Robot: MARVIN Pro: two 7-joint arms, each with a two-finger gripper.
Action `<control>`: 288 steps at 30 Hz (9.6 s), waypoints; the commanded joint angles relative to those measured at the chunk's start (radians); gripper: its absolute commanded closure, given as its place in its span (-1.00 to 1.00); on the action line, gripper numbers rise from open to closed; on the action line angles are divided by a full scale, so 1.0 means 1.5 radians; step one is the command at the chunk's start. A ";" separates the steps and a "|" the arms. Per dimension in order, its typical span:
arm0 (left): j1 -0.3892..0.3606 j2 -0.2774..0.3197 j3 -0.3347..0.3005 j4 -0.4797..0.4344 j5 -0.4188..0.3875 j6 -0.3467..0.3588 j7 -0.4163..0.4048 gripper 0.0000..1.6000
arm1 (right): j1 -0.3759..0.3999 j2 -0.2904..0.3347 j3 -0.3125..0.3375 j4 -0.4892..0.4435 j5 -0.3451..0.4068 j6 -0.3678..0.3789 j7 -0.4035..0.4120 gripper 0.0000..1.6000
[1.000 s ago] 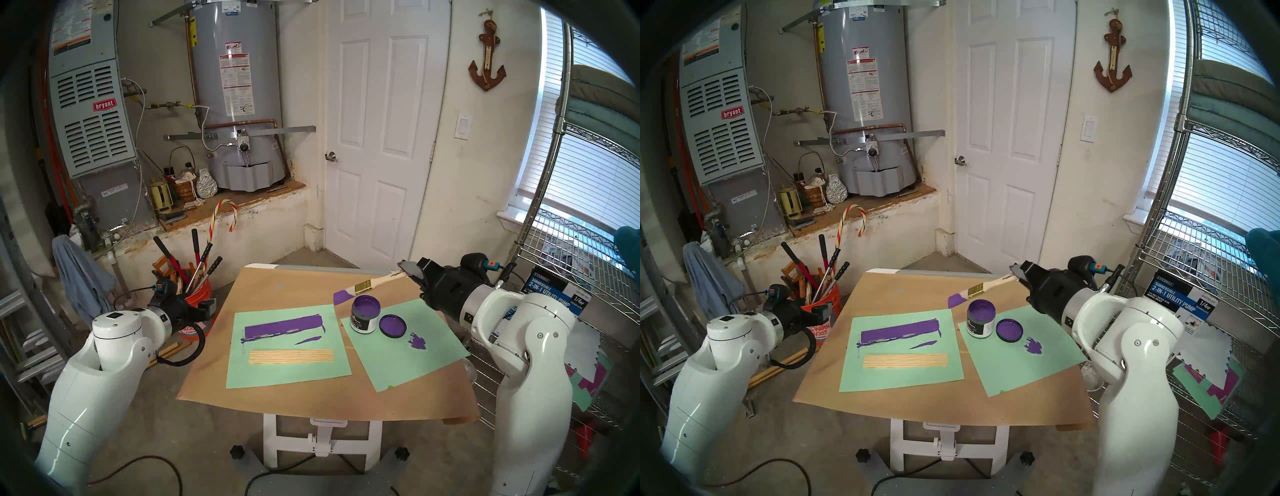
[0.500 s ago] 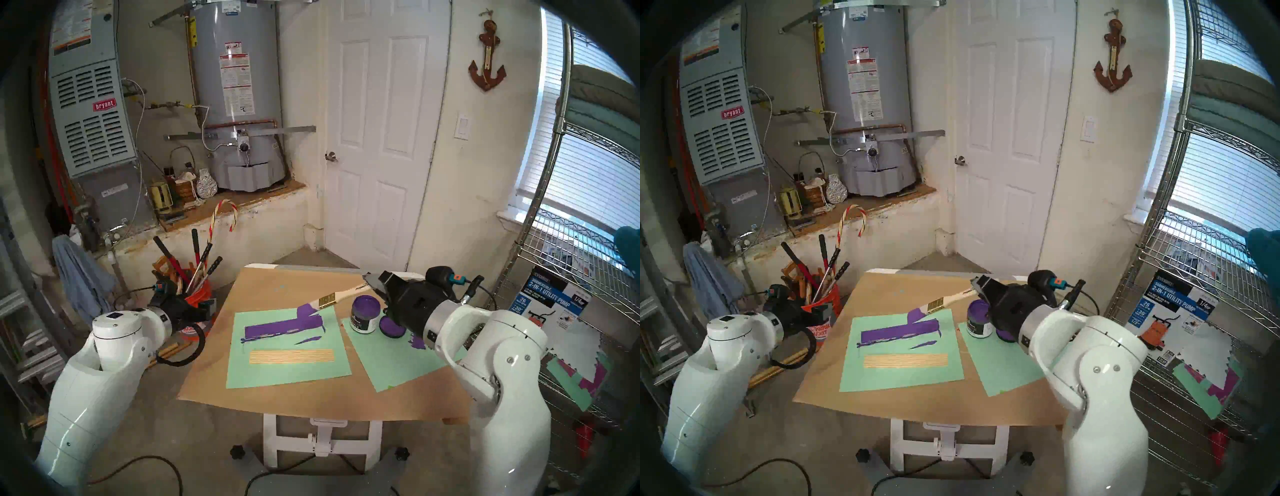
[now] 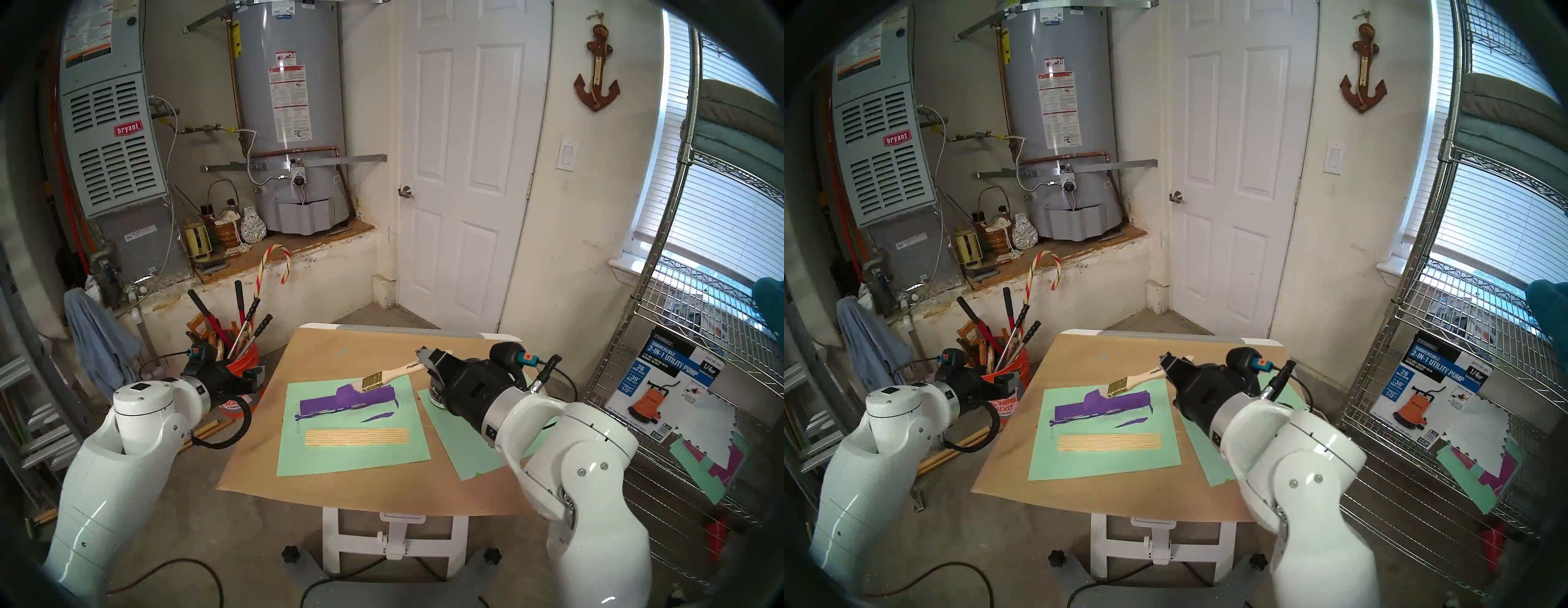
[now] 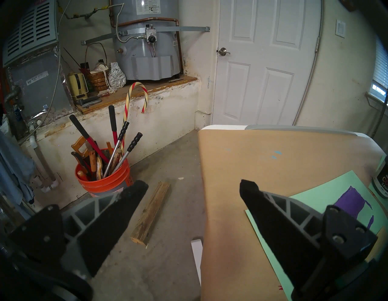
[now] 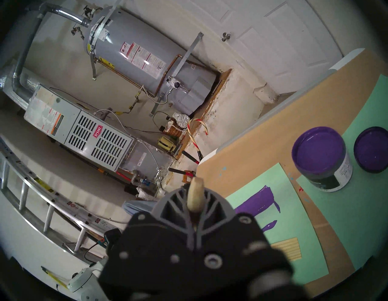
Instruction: Pick up brush, dip the brush into paint, and paint the wood
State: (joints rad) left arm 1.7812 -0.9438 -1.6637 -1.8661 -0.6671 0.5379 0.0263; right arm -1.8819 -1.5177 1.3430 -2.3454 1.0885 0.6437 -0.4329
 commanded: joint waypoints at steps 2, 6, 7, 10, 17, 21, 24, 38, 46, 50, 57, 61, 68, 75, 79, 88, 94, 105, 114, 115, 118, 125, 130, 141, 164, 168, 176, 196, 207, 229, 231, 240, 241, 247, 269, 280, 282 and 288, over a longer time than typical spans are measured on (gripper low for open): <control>-0.003 0.001 -0.007 -0.011 -0.001 -0.001 0.001 -1.00 | 0.003 0.017 -0.033 -0.003 -0.004 -0.026 0.011 1.00; -0.003 0.001 -0.007 -0.011 -0.001 -0.001 0.001 -1.00 | 0.001 0.028 -0.046 0.004 -0.005 -0.035 0.010 1.00; -0.003 0.001 -0.007 -0.011 -0.001 -0.001 0.001 -1.00 | 0.003 0.030 -0.050 0.008 -0.007 -0.038 0.011 1.00; -0.003 0.001 -0.007 -0.011 -0.001 -0.001 0.001 -1.00 | 0.013 0.036 -0.063 0.021 -0.006 -0.047 0.009 1.00; -0.003 0.001 -0.007 -0.011 -0.001 -0.001 0.001 -1.00 | 0.045 0.051 -0.103 0.050 -0.018 -0.067 -0.002 1.00; -0.003 0.001 -0.007 -0.011 -0.001 -0.001 0.001 -1.00 | 0.057 0.055 -0.116 0.060 -0.017 -0.079 -0.010 1.00; -0.003 0.001 -0.007 -0.011 -0.001 -0.001 0.001 -1.00 | 0.063 0.056 -0.123 0.068 -0.017 -0.086 -0.013 1.00; -0.003 0.001 -0.007 -0.011 -0.001 -0.001 0.001 -1.00 | 0.089 0.066 -0.157 0.106 -0.011 -0.116 -0.034 1.00; -0.003 0.001 -0.007 -0.011 -0.001 -0.001 0.001 -1.00 | 0.093 0.074 -0.171 0.108 -0.015 -0.127 -0.046 1.00; -0.003 0.001 -0.007 -0.011 -0.001 -0.001 0.001 -1.00 | 0.091 0.078 -0.175 0.109 -0.019 -0.131 -0.047 1.00; -0.003 0.001 -0.007 -0.011 -0.002 -0.001 0.001 -1.00 | 0.088 0.086 -0.182 0.110 -0.018 -0.139 -0.047 1.00; -0.003 0.001 -0.007 -0.011 -0.002 -0.001 0.001 -1.00 | 0.088 0.091 -0.187 0.111 -0.018 -0.144 -0.048 1.00; -0.003 0.001 -0.007 -0.011 -0.002 -0.001 0.001 -1.00 | 0.095 0.096 -0.196 0.117 -0.023 -0.153 -0.052 1.00; -0.003 0.001 -0.007 -0.011 -0.002 -0.001 0.001 -1.00 | 0.104 0.098 -0.208 0.137 -0.023 -0.166 -0.052 1.00; -0.003 0.001 -0.007 -0.011 -0.001 -0.001 0.001 -1.00 | 0.108 0.097 -0.210 0.140 -0.023 -0.171 -0.052 1.00; -0.003 0.001 -0.007 -0.011 -0.002 -0.001 0.001 -1.00 | 0.113 0.092 -0.210 0.151 -0.025 -0.178 -0.053 1.00; -0.003 0.001 -0.007 -0.011 -0.002 -0.001 0.001 -1.00 | 0.113 0.094 -0.212 0.156 -0.026 -0.180 -0.055 1.00; -0.003 0.001 -0.007 -0.011 -0.002 -0.001 0.001 -1.00 | 0.116 0.092 -0.212 0.162 -0.023 -0.185 -0.061 1.00; -0.003 0.001 -0.007 -0.011 -0.002 -0.001 0.001 -1.00 | 0.118 0.097 -0.219 0.167 -0.021 -0.184 -0.068 1.00; -0.003 0.001 -0.007 -0.011 -0.002 -0.001 0.001 -1.00 | 0.118 0.097 -0.220 0.168 -0.022 -0.185 -0.068 1.00; -0.003 0.001 -0.007 -0.011 -0.002 -0.001 0.001 -1.00 | 0.117 0.097 -0.220 0.169 -0.024 -0.187 -0.067 1.00; -0.003 0.001 -0.007 -0.011 -0.002 -0.001 0.001 -1.00 | 0.119 0.101 -0.220 0.168 -0.034 -0.188 -0.069 1.00; -0.003 0.001 -0.007 -0.011 -0.002 -0.001 0.001 -1.00 | 0.115 0.108 -0.218 0.161 -0.038 -0.184 -0.069 1.00; -0.003 0.001 -0.007 -0.011 -0.002 -0.001 0.001 -1.00 | 0.106 0.126 -0.216 0.148 -0.047 -0.183 -0.068 1.00; -0.003 0.001 -0.007 -0.011 -0.002 -0.001 0.001 -1.00 | 0.088 0.157 -0.217 0.123 -0.071 -0.195 -0.068 1.00; -0.003 0.001 -0.007 -0.011 -0.002 -0.001 0.001 -1.00 | 0.089 0.159 -0.212 0.124 -0.071 -0.195 -0.069 1.00; -0.003 0.001 -0.007 -0.011 -0.002 -0.001 0.001 -1.00 | 0.087 0.161 -0.208 0.125 -0.072 -0.190 -0.073 1.00; -0.003 0.001 -0.007 -0.011 -0.002 -0.001 0.001 -1.00 | 0.067 0.188 -0.193 0.105 -0.086 -0.188 -0.070 1.00; -0.003 0.001 -0.007 -0.011 -0.002 -0.001 0.001 -1.00 | 0.063 0.193 -0.186 0.101 -0.086 -0.185 -0.077 1.00; -0.003 0.001 -0.007 -0.011 -0.002 -0.001 0.001 -1.00 | 0.062 0.205 -0.166 0.099 -0.088 -0.170 -0.085 1.00; -0.003 0.001 -0.007 -0.011 -0.002 -0.001 0.001 -1.00 | 0.061 0.207 -0.164 0.098 -0.088 -0.169 -0.085 1.00; -0.003 0.001 -0.007 -0.011 -0.002 -0.001 0.001 -1.00 | 0.055 0.220 -0.152 0.093 -0.091 -0.169 -0.082 1.00; -0.003 0.001 -0.007 -0.011 -0.002 -0.001 0.001 -1.00 | 0.055 0.221 -0.150 0.093 -0.091 -0.168 -0.082 1.00; -0.003 0.001 -0.007 -0.011 -0.002 -0.001 0.001 -1.00 | 0.051 0.230 -0.142 0.093 -0.093 -0.168 -0.079 1.00; -0.003 0.001 -0.007 -0.011 -0.002 -0.001 0.001 -1.00 | 0.040 0.253 -0.117 0.076 -0.095 -0.162 -0.076 1.00; -0.003 0.001 -0.007 -0.011 -0.002 -0.001 0.001 -1.00 | 0.033 0.265 -0.104 0.071 -0.096 -0.158 -0.072 1.00; -0.003 0.001 -0.007 -0.011 -0.002 -0.001 0.001 -1.00 | 0.032 0.266 -0.104 0.070 -0.099 -0.158 -0.073 1.00; -0.003 0.001 -0.007 -0.011 -0.002 -0.001 0.001 -1.00 | 0.025 0.277 -0.094 0.063 -0.101 -0.158 -0.069 1.00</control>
State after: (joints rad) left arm 1.7813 -0.9438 -1.6638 -1.8664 -0.6673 0.5379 0.0264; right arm -1.8377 -1.1121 1.1936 -2.2226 0.9391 0.4081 -0.5379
